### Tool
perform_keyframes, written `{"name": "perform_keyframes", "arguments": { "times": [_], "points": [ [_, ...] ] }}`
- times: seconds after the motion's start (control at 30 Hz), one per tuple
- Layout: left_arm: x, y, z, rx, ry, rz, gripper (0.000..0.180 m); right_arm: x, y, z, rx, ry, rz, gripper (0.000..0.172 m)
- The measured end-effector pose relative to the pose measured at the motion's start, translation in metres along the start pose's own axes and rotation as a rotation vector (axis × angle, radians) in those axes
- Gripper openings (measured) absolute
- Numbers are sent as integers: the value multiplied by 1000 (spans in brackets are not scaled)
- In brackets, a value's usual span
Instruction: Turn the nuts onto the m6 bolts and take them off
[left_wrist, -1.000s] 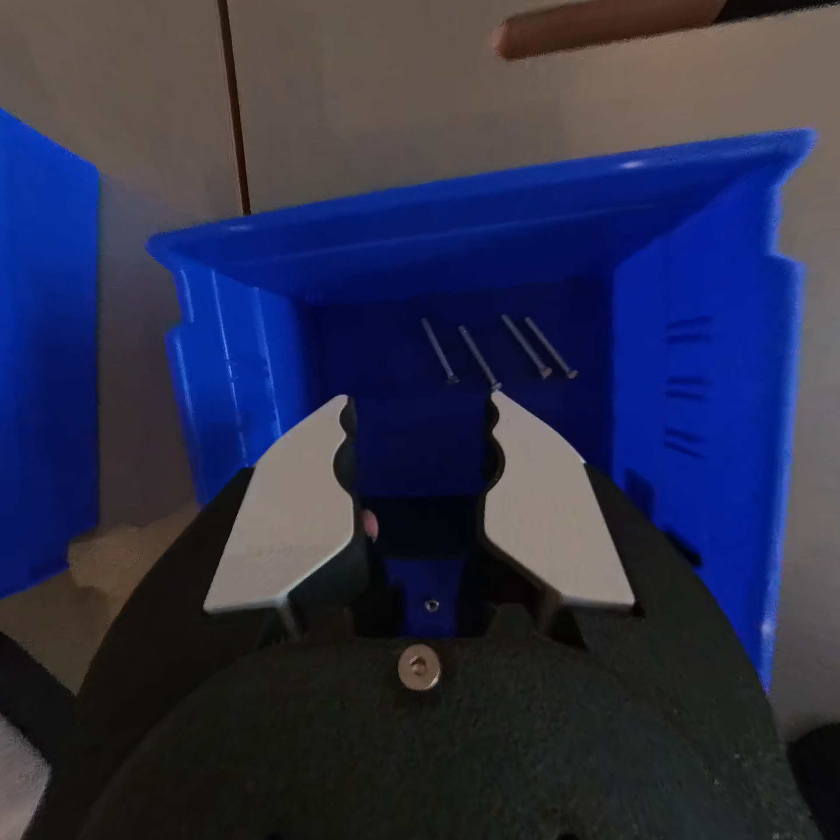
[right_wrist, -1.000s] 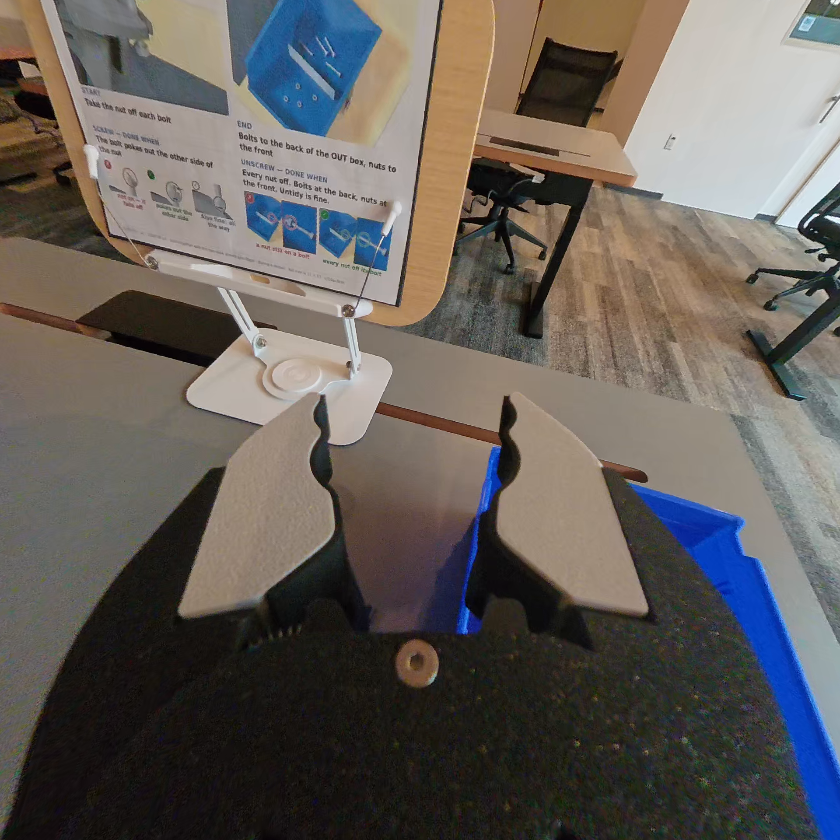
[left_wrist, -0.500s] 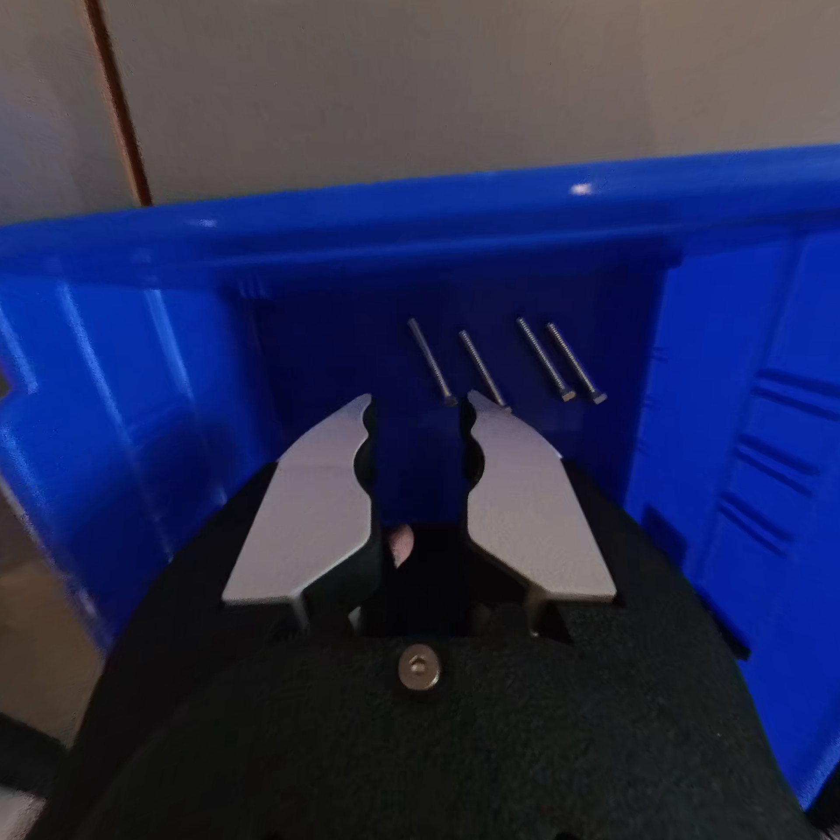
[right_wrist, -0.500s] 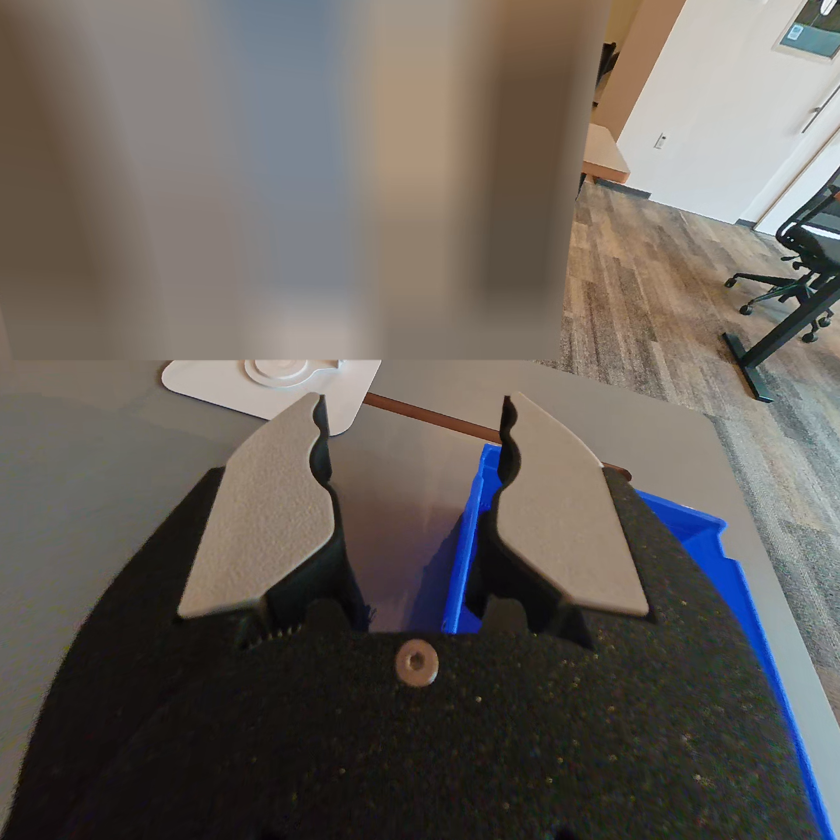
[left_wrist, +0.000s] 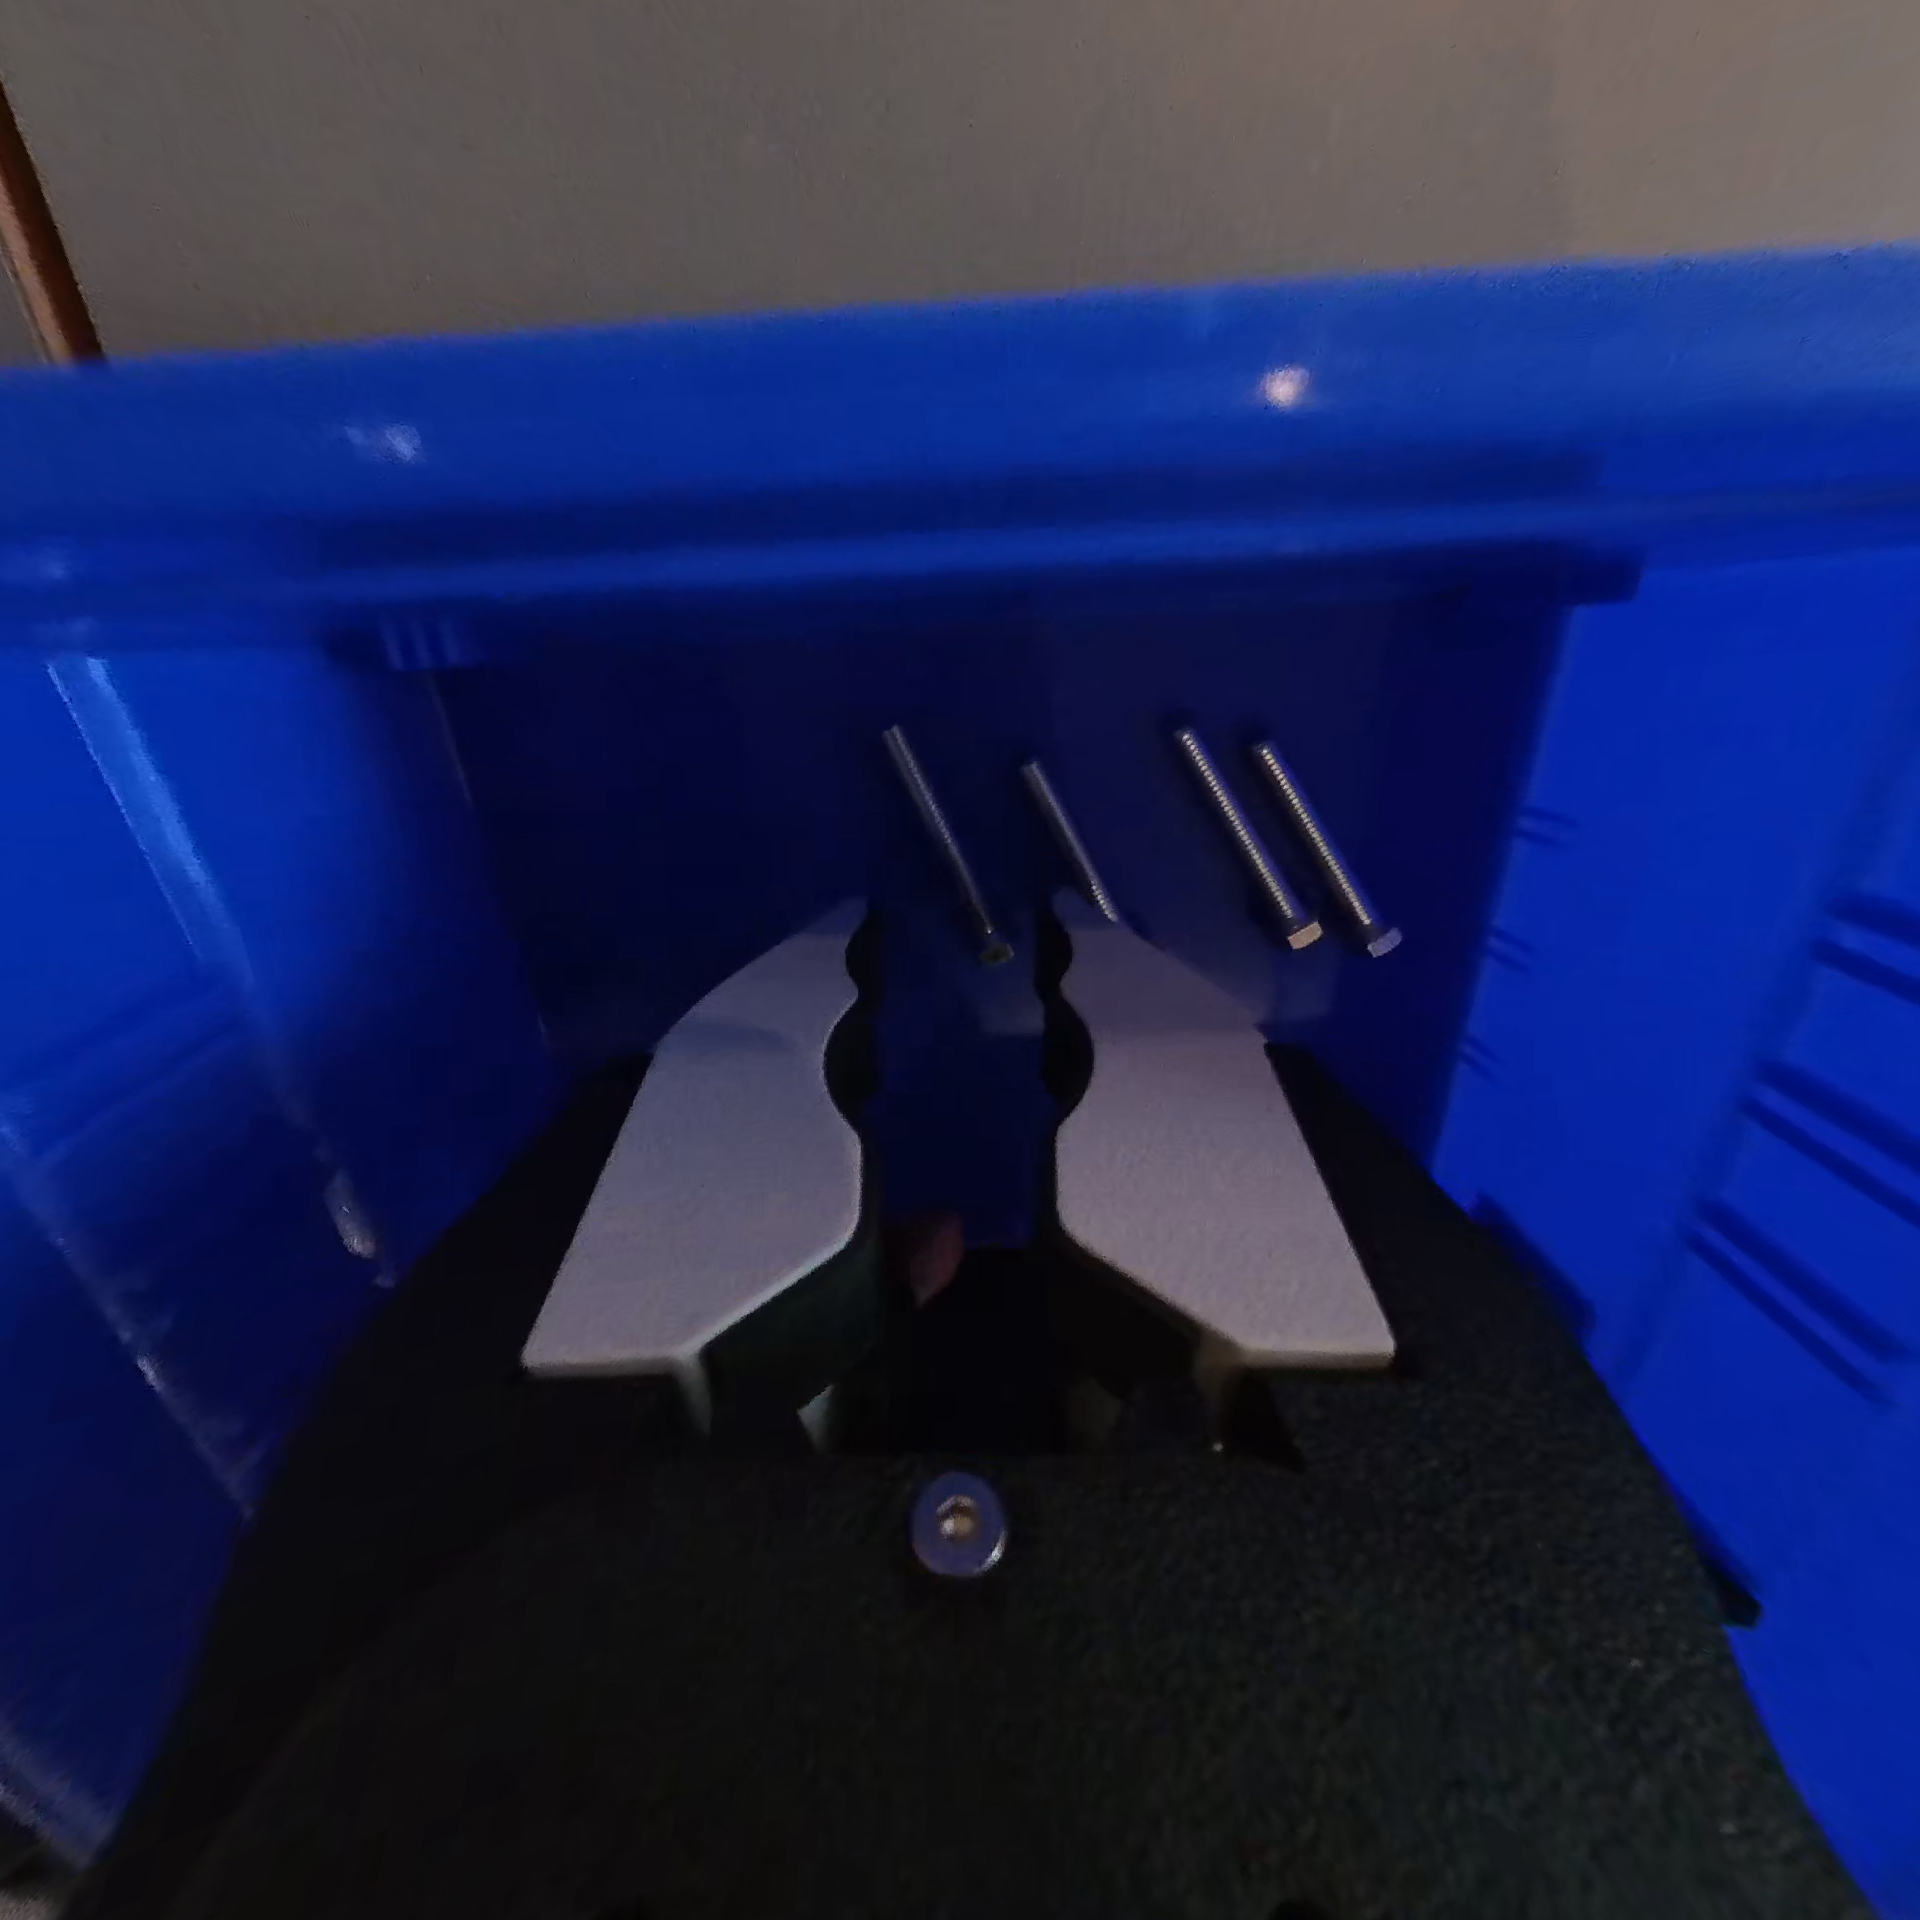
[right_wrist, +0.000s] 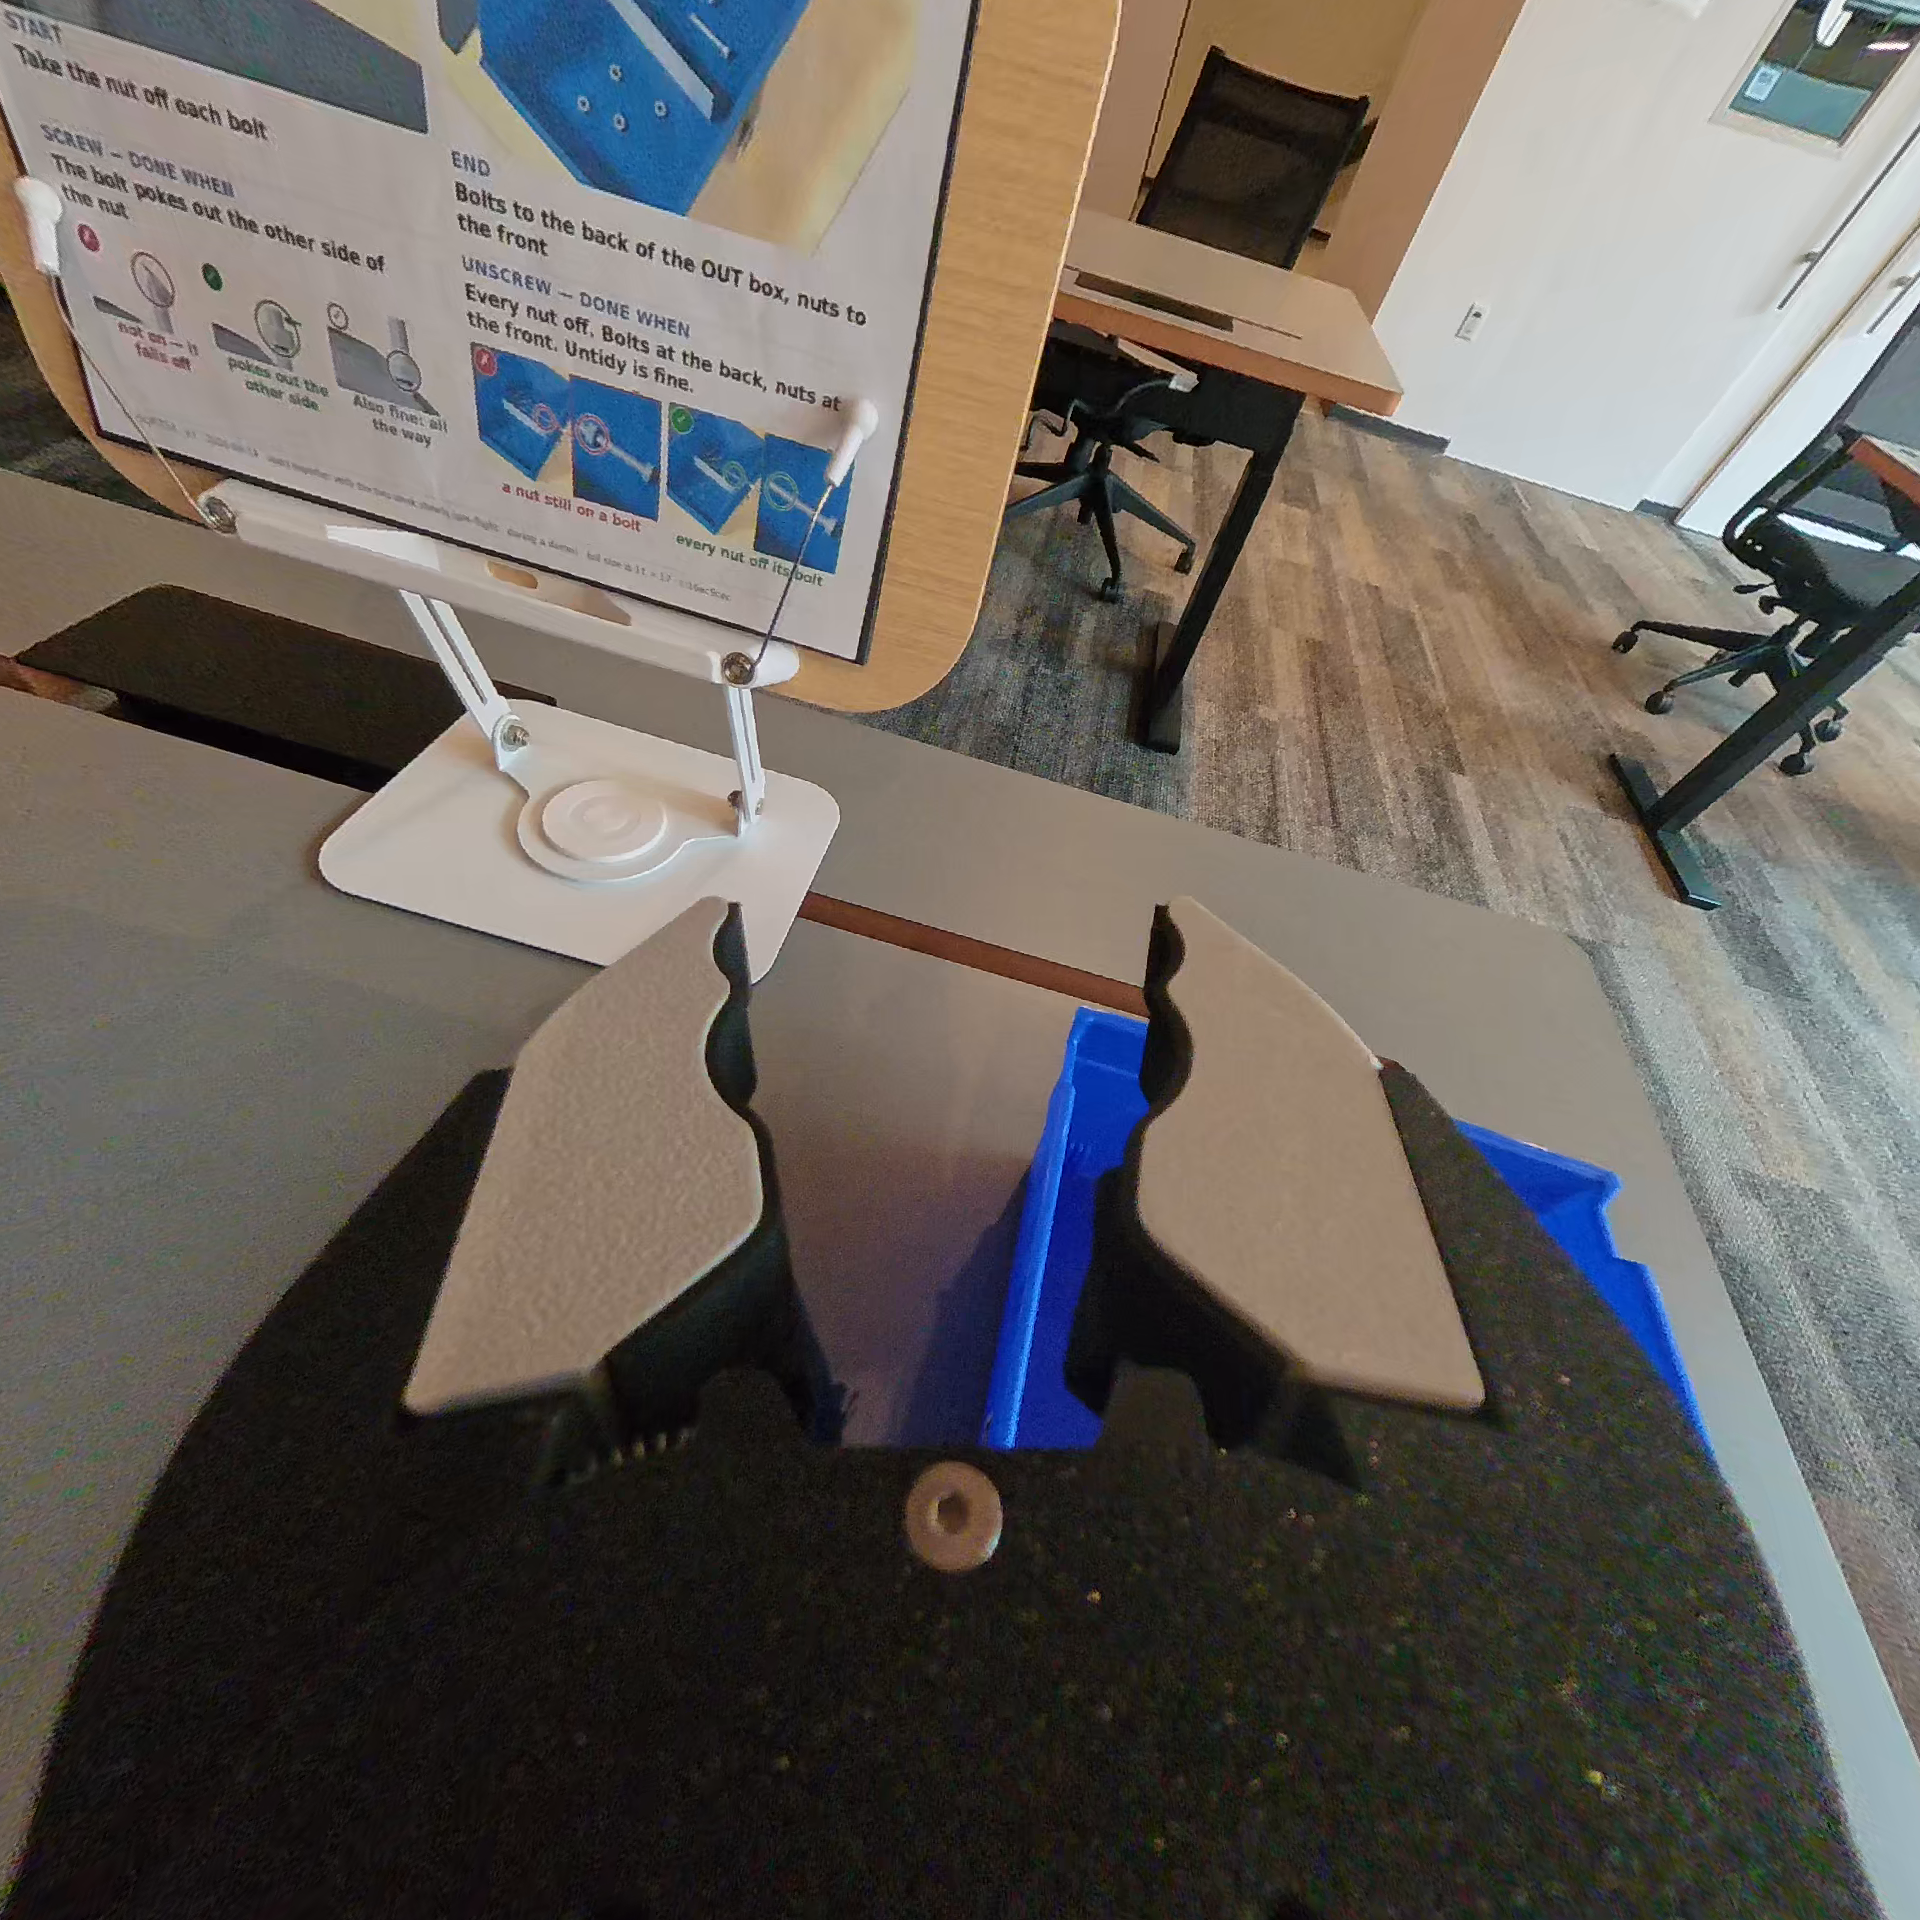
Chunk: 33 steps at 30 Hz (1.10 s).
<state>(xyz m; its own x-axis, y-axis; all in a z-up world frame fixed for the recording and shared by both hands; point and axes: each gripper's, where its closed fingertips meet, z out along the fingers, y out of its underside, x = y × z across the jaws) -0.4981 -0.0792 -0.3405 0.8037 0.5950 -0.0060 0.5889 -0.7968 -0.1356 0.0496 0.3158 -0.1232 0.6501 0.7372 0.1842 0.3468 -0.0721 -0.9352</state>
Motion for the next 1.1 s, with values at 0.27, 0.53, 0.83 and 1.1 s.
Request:
{"name": "perform_keyframes", "arguments": {
  "times": [0.27,0.53,0.83,1.1],
  "points": [
    [-1,3,1,-18,-21,23,10,0,-1,-2,4,0,-10,73],
    [-12,-10,-41,195,-84,16,9,-6,-3,-2,5,-25,-8,71],
    [64,-41,-143,681,48,155,8,-54,-22,-4,73,-208,-16,65],
    [211,-25,-224,1030,383,447,8,-134,-54,-25,209,-570,20,64]
  ]
}}
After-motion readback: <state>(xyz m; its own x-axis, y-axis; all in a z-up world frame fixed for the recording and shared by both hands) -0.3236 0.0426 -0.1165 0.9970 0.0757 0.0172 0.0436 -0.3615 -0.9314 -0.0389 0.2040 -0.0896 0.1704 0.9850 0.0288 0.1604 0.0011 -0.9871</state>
